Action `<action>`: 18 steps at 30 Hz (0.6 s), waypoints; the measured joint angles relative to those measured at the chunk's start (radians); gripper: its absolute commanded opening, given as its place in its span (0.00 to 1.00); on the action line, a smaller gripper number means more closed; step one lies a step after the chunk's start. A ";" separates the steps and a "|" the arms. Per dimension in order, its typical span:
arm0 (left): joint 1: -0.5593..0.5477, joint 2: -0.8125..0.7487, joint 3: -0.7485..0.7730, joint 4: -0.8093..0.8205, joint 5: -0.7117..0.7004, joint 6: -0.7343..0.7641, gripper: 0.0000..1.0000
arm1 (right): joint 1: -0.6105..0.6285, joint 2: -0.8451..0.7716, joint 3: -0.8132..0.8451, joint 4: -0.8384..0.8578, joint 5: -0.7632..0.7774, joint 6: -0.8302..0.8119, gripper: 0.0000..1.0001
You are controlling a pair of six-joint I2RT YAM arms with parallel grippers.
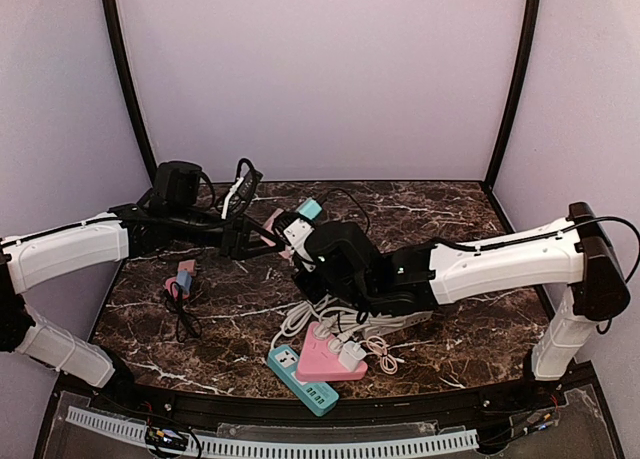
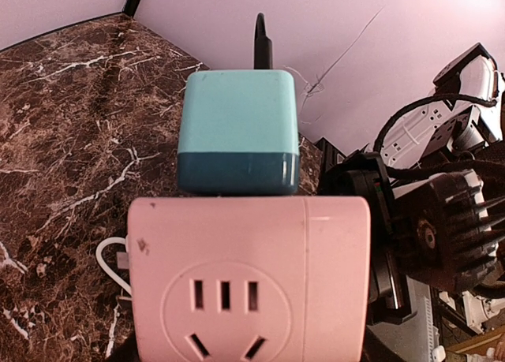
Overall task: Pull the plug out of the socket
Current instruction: Remove the plug from the socket.
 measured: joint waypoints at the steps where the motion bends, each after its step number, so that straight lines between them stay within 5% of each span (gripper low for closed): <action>1: 0.000 0.000 0.000 0.000 0.000 0.001 0.01 | 0.004 0.000 -0.005 0.010 0.001 -0.012 0.00; 18: 0.000 -0.008 0.000 -0.032 0.026 0.020 0.01 | 0.039 0.000 -0.023 0.032 0.038 -0.171 0.00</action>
